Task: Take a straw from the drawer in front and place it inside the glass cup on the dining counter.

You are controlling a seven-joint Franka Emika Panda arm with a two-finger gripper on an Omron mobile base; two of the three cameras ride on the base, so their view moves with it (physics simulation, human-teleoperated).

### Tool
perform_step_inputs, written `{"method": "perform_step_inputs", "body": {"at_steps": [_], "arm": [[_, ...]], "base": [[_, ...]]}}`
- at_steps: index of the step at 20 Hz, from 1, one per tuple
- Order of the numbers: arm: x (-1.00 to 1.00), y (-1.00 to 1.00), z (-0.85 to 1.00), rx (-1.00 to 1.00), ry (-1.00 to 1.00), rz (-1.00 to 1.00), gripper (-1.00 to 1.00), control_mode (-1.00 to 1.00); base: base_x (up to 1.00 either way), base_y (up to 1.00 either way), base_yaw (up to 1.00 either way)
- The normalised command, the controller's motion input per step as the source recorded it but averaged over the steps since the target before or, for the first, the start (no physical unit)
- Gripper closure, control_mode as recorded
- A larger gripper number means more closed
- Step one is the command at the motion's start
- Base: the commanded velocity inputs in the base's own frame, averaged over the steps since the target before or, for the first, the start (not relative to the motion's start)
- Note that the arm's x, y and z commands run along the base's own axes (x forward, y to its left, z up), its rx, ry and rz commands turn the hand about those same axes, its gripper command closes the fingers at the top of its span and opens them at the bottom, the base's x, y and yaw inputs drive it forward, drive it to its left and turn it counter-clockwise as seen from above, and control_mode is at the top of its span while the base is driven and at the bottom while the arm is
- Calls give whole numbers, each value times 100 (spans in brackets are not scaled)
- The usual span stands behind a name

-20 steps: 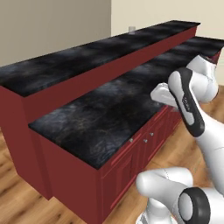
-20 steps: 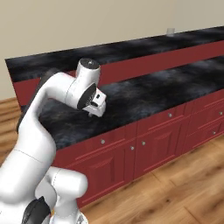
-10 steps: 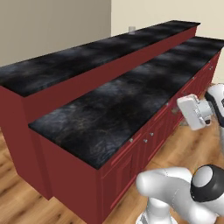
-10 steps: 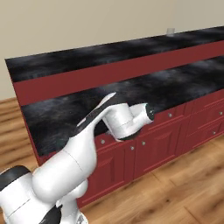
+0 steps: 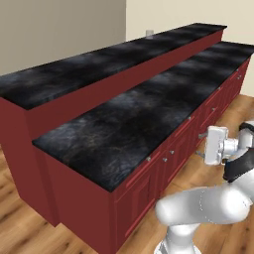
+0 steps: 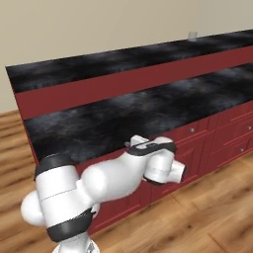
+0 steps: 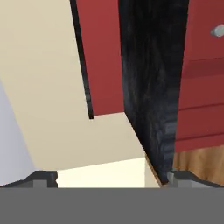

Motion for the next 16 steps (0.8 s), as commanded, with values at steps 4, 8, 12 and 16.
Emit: {"method": "perform_step_inputs", "body": {"at_steps": [4,8,12,16], "arm": [[64,-1,-63,38,0,4,-100,-100],[47,0,-29,21,-5,5,-100,-100],[46,0,-37,11,0,2,-100,-100],[35,0,-59,7,0,2,-100,-100]], "base": [[0,0,0],[0,0,0],[0,0,0],[0,0,0]]}}
